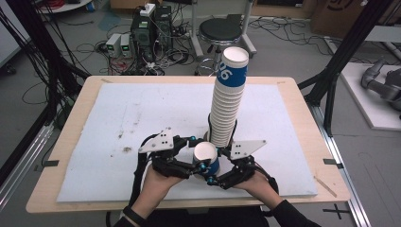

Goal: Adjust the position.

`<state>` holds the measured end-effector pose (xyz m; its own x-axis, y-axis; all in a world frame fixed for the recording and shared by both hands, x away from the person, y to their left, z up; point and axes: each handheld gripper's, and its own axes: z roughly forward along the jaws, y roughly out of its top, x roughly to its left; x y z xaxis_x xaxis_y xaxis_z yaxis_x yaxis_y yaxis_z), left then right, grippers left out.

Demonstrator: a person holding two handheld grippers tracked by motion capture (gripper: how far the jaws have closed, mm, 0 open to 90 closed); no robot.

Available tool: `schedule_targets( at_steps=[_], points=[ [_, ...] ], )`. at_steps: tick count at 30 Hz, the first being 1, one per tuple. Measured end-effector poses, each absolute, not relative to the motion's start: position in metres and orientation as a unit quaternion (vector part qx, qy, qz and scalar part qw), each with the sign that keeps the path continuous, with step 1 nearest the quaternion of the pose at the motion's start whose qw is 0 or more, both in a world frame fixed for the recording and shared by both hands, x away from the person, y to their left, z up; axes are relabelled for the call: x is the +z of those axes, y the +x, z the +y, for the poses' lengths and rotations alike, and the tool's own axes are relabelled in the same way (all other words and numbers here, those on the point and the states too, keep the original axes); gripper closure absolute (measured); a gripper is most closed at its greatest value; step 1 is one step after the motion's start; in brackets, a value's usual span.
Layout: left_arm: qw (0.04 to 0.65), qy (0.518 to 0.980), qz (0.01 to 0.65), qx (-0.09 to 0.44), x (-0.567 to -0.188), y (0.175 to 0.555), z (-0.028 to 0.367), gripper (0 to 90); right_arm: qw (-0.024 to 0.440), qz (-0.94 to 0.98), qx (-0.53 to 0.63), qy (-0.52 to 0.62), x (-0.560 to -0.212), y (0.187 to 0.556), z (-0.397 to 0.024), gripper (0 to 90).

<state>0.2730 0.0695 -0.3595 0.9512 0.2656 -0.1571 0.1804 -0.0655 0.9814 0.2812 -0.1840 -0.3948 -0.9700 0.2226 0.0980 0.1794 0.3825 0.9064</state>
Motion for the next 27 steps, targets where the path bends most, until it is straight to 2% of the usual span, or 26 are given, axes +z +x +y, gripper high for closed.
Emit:
schedule_targets(
  at_steps=[9,16,22,27],
  points=[
    [0.620,0.771,0.144,0.025,-0.349,0.275,0.069,25.9,0.023,0.839,0.533,0.106,-0.387,0.282,-0.188,24.8],
    [0.566,0.814,0.129,0.005,-0.337,0.276,0.070,24.5,0.014,0.879,0.468,0.088,-0.380,0.282,-0.188,24.9],
    [0.509,0.853,0.113,0.002,-0.338,0.273,0.058,24.6,0.014,0.908,0.413,0.066,-0.377,0.279,-0.183,24.8],
    [0.496,0.862,0.109,-0.002,-0.343,0.273,0.057,29.1,0.019,0.916,0.397,0.055,-0.374,0.277,-0.182,24.7]
  ],
)
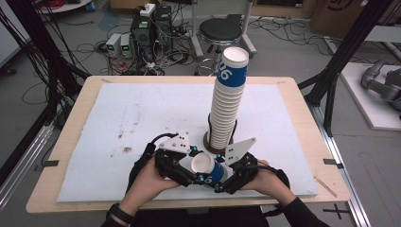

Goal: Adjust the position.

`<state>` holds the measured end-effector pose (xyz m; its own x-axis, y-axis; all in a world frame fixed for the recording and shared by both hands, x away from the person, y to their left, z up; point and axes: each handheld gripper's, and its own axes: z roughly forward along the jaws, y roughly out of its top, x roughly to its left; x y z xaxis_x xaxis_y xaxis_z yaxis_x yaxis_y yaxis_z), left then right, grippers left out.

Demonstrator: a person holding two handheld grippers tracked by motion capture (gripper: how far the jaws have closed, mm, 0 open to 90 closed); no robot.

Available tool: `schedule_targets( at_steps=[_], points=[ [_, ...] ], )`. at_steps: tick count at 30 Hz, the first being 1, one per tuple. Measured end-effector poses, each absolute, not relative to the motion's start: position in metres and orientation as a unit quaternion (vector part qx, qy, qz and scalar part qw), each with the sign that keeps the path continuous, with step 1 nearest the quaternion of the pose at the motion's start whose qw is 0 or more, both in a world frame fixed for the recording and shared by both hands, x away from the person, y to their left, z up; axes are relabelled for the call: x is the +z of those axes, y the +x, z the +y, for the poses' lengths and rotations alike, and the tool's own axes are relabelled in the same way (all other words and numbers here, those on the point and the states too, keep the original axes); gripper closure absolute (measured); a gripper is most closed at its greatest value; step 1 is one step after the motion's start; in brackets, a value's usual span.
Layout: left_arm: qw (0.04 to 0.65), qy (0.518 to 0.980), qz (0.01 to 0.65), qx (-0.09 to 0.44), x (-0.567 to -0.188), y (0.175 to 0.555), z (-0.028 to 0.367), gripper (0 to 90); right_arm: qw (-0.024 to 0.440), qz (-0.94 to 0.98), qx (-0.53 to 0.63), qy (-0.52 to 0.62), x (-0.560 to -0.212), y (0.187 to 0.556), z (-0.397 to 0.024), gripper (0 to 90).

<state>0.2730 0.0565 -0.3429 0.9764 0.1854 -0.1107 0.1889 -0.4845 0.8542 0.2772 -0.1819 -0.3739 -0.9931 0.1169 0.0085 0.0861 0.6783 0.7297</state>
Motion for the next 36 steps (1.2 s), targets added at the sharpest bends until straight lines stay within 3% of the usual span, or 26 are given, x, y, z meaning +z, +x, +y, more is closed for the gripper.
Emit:
schedule_targets(
  at_steps=[11,23,30,36],
  points=[
    [0.593,0.797,0.118,-0.003,-0.344,0.278,0.077,29.9,0.021,0.868,0.489,0.087,-0.368,0.283,-0.200,15.9],
    [0.682,0.719,0.136,0.000,-0.347,0.278,0.089,30.3,-0.005,0.811,0.571,0.127,-0.365,0.288,-0.210,15.4],
    [0.663,0.735,0.141,-0.017,-0.346,0.280,0.090,29.8,-0.007,0.815,0.568,0.117,-0.365,0.290,-0.212,19.1],
    [0.605,0.783,0.140,-0.024,-0.339,0.281,0.087,28.0,0.007,0.829,0.550,0.102,-0.362,0.289,-0.214,20.8]
  ],
)
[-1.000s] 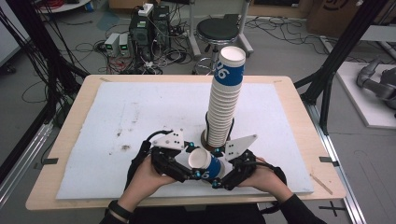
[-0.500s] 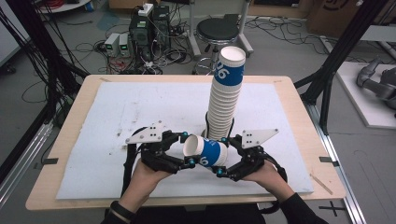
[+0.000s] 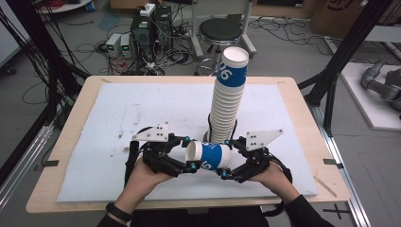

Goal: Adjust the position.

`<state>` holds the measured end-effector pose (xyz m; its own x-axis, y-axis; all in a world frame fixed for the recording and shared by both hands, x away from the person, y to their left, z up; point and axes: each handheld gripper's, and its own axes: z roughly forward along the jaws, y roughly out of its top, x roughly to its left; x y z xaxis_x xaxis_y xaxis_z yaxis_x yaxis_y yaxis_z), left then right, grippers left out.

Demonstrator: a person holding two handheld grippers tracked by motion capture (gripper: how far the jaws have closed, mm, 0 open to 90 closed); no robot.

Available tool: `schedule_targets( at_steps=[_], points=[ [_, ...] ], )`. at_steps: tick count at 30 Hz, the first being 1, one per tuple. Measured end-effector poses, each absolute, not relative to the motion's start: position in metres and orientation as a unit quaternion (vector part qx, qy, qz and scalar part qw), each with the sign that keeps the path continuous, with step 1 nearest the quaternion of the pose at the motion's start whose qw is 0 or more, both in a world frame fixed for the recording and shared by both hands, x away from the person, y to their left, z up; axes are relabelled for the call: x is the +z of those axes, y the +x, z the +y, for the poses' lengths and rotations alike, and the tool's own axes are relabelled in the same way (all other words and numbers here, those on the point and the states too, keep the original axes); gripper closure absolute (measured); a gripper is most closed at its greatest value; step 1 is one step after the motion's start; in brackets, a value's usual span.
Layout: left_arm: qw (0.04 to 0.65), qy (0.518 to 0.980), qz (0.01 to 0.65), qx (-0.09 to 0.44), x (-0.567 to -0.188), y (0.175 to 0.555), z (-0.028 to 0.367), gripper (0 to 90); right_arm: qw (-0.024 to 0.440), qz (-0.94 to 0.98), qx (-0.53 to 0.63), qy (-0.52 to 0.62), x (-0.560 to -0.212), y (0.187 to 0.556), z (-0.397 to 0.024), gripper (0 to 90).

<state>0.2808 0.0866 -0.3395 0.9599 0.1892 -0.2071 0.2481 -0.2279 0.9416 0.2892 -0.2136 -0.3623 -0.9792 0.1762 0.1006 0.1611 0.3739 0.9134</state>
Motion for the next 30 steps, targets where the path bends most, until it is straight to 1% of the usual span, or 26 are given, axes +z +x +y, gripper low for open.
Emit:
schedule_targets(
  at_steps=[5,8,12,16,19,25,30],
  points=[
    [0.561,0.816,0.135,-0.028,-0.339,0.280,0.081,27.3,0.016,0.850,0.519,0.090,-0.359,0.287,-0.213,21.8],
    [0.550,0.824,0.132,-0.028,-0.342,0.281,0.079,29.4,0.028,0.860,0.503,0.080,-0.355,0.285,-0.212,21.7],
    [0.572,0.811,0.116,-0.031,-0.347,0.283,0.082,29.6,0.027,0.857,0.508,0.081,-0.354,0.285,-0.213,17.6],
    [0.628,0.771,0.104,-0.027,-0.352,0.284,0.092,29.7,0.021,0.833,0.545,0.088,-0.350,0.286,-0.220,17.6],
    [0.653,0.750,0.097,-0.023,-0.351,0.284,0.096,29.8,0.004,0.818,0.565,0.103,-0.348,0.286,-0.222,17.6],
    [0.670,0.737,0.088,-0.022,-0.353,0.282,0.092,29.7,-0.015,0.802,0.587,0.113,-0.348,0.285,-0.217,17.5],
    [0.658,0.748,0.084,-0.022,-0.355,0.282,0.087,29.5,-0.032,0.793,0.596,0.121,-0.348,0.285,-0.215,16.6]
  ],
)
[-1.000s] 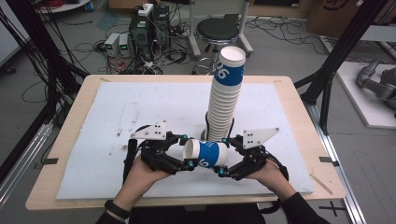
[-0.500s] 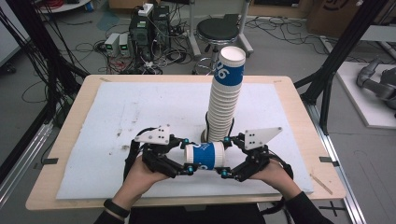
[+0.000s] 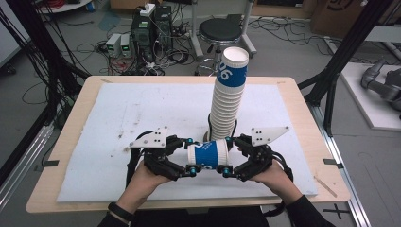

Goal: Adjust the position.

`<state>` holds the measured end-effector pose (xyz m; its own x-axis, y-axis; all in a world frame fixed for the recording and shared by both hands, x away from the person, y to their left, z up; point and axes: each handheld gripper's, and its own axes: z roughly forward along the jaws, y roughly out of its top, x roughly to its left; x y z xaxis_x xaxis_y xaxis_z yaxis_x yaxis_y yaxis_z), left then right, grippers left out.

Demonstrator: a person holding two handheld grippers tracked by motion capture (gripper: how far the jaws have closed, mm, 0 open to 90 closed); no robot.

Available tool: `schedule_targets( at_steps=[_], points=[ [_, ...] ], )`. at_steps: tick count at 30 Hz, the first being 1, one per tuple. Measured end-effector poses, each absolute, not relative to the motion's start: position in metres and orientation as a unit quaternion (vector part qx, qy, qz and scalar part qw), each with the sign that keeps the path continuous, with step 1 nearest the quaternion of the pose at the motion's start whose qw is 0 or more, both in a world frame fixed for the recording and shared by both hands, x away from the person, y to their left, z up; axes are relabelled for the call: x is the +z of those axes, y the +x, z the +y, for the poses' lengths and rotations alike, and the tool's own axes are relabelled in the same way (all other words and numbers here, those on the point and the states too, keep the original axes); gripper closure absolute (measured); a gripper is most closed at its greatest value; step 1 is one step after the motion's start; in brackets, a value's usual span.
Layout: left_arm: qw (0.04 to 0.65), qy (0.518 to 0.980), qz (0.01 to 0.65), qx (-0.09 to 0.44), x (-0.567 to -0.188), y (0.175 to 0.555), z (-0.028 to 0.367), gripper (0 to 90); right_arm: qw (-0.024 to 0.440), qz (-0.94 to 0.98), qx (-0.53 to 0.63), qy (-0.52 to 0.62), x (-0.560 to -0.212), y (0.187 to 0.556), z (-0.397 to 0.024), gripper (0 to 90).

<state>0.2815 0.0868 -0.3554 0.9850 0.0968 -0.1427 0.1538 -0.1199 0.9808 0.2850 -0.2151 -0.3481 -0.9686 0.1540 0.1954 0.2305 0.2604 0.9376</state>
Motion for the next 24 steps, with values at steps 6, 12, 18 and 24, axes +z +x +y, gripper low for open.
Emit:
schedule_targets(
  at_steps=[6,12,18,24],
  points=[
    [0.630,0.771,0.091,-0.037,-0.353,0.283,0.084,29.5,0.030,-0.800,-0.590,-0.109,-0.348,0.286,-0.218,20.8],
    [0.554,0.827,0.089,-0.029,-0.349,0.279,0.077,25.6,0.020,-0.831,-0.549,-0.091,-0.346,0.285,-0.216,22.2],
    [0.488,0.869,0.082,-0.017,-0.352,0.276,0.064,24.5,0.006,-0.861,-0.502,-0.076,-0.344,0.283,-0.213,23.0],
    [0.450,0.890,0.071,-0.009,-0.359,0.273,0.054,24.8,-0.002,-0.882,-0.468,-0.053,-0.343,0.279,-0.207,22.8]
  ],
)
